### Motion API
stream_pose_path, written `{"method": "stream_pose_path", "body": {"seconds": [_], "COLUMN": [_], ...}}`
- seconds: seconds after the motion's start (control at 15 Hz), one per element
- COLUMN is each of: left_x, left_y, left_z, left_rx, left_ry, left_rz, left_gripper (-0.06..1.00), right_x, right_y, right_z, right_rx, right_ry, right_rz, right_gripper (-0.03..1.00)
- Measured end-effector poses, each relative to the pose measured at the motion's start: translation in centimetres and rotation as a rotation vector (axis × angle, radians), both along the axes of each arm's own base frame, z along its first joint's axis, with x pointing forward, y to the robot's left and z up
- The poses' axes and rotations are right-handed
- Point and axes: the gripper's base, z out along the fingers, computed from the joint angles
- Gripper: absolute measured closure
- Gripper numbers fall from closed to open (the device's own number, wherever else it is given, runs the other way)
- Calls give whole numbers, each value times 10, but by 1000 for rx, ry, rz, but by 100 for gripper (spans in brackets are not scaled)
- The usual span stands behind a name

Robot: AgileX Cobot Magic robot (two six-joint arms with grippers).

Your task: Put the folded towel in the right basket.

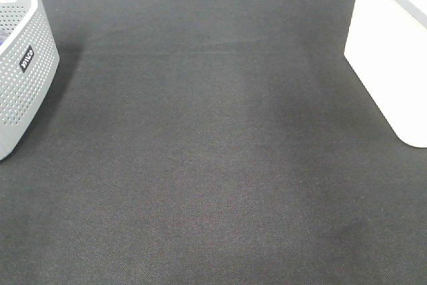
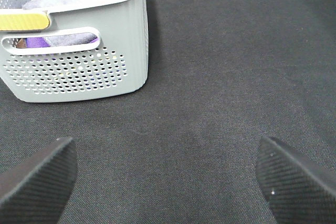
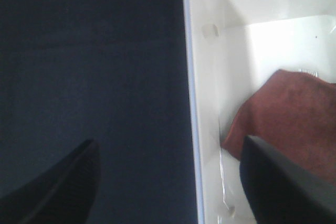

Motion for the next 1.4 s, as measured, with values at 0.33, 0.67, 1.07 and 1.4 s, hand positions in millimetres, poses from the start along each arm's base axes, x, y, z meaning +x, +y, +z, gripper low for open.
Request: {"method": "stream_pose_path", "body": {"seconds": [0.33, 0.67, 1.07, 1.4], "left_x": [0, 0, 0, 0], "left_y": [0, 0, 0, 0], "left_z": [0, 0, 0, 0], "left_rx": [0, 0, 0, 0], "left_ry": [0, 0, 0, 0], "left_rz": [0, 0, 0, 0], "left_gripper": [7, 7, 7, 7], "right_x": [-47, -154, -278, -335], "right_y": [27, 25, 28, 32], "right_z": [-13, -55, -128, -133], "right_rx": [-27, -103, -149, -160], "right_ry": [97, 243, 154, -90], "right_rz": [33, -15, -58, -73], "right_gripper": [27, 27, 27, 27]}}
